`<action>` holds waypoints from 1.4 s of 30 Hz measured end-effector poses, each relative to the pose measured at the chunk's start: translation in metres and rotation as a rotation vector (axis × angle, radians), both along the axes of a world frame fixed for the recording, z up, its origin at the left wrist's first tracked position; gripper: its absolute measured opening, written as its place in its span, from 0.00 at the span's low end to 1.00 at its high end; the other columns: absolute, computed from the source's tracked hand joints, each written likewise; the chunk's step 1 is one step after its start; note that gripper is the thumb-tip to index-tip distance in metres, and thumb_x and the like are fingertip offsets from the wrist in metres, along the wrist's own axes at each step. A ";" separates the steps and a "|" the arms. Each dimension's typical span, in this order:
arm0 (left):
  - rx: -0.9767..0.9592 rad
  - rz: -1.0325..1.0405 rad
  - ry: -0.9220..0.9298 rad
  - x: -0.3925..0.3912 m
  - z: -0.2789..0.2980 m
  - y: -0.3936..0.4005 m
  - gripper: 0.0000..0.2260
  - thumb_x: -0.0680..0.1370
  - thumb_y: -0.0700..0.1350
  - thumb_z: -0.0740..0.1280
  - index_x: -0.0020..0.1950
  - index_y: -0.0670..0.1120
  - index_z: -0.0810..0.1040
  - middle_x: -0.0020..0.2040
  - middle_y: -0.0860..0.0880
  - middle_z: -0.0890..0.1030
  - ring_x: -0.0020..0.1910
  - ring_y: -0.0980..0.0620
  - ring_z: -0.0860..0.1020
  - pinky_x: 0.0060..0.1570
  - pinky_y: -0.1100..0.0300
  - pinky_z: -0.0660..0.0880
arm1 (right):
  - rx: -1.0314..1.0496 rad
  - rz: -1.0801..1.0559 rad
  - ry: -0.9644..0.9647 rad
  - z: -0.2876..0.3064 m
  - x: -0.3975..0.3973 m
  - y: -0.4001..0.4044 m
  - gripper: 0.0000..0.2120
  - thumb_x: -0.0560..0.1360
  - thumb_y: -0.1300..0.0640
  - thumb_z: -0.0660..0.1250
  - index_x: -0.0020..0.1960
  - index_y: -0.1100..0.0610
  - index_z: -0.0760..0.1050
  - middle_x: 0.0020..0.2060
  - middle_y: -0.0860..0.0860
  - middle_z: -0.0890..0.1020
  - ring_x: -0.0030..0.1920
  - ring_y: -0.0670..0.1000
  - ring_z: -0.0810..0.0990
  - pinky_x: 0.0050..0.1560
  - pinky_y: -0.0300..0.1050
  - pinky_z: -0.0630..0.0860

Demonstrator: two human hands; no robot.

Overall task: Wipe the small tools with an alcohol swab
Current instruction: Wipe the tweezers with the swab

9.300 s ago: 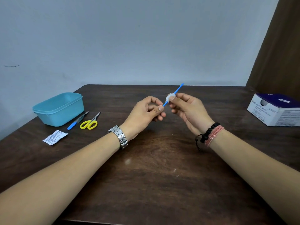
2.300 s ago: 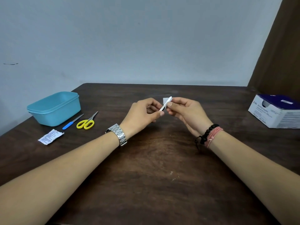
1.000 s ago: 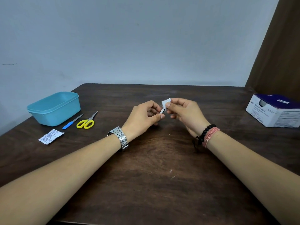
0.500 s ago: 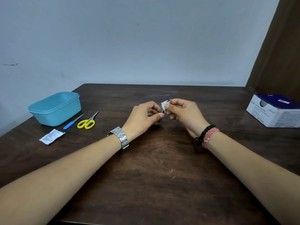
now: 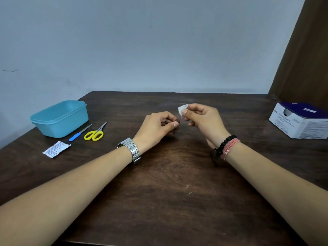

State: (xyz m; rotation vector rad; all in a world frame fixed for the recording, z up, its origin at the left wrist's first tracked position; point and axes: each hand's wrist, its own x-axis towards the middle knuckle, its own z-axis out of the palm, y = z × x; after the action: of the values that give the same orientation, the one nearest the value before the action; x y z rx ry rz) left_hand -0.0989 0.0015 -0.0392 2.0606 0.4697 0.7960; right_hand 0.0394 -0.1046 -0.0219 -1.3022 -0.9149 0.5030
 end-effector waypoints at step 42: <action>0.023 -0.054 0.098 -0.001 0.003 -0.007 0.09 0.82 0.40 0.62 0.52 0.45 0.83 0.36 0.53 0.82 0.34 0.60 0.80 0.39 0.68 0.75 | 0.065 0.063 0.173 0.001 0.005 0.002 0.03 0.76 0.63 0.70 0.48 0.58 0.80 0.39 0.51 0.83 0.39 0.45 0.79 0.39 0.37 0.76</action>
State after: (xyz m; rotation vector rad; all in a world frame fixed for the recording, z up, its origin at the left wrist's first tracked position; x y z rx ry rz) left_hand -0.1003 -0.0054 -0.0359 2.1319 0.4590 0.6732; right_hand 0.0444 -0.1027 -0.0208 -1.1549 -0.8230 0.6200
